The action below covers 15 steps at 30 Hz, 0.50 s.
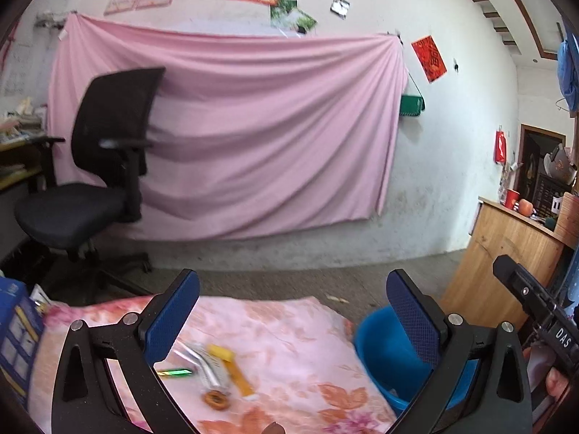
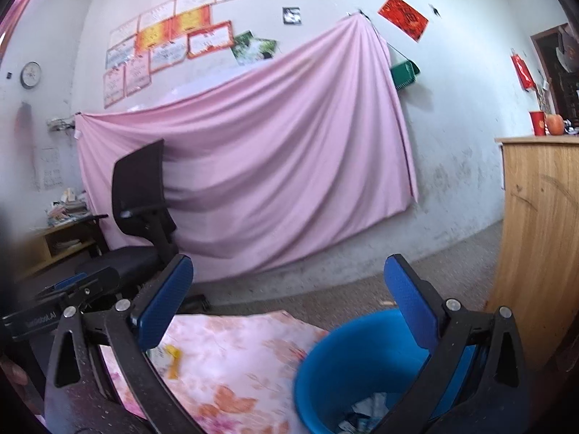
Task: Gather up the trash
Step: 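Move both tools back over the bed toward the remaining items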
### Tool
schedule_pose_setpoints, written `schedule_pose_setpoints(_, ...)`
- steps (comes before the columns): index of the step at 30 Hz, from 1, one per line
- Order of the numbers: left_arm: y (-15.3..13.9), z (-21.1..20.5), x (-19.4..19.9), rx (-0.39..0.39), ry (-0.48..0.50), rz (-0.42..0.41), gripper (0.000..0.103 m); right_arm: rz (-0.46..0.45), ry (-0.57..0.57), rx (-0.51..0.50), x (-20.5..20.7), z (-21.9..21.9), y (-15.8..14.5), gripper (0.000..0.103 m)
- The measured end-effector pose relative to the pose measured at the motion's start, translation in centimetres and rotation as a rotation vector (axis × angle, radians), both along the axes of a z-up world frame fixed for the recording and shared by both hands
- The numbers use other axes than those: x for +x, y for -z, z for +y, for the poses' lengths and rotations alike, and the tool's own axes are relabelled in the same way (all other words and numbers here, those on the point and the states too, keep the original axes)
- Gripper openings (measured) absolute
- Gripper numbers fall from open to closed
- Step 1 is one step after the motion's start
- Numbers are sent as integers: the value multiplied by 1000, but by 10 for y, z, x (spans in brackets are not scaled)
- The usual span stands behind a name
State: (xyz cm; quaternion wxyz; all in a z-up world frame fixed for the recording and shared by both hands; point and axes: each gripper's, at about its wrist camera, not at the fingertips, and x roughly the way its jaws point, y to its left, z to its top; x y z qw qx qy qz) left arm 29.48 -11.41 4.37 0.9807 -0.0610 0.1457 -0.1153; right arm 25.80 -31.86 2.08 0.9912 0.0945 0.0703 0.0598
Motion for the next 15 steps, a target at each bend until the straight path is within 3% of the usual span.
schedule_pose_setpoints(8, -9, 47, -27, 8, -98, -96, 101, -132, -46, 5, -9, 38, -18, 103)
schedule_pose_setpoints(15, -9, 86, -50, 55, -168, -150, 101, -193, -97, -32, -13, 73, -22, 103)
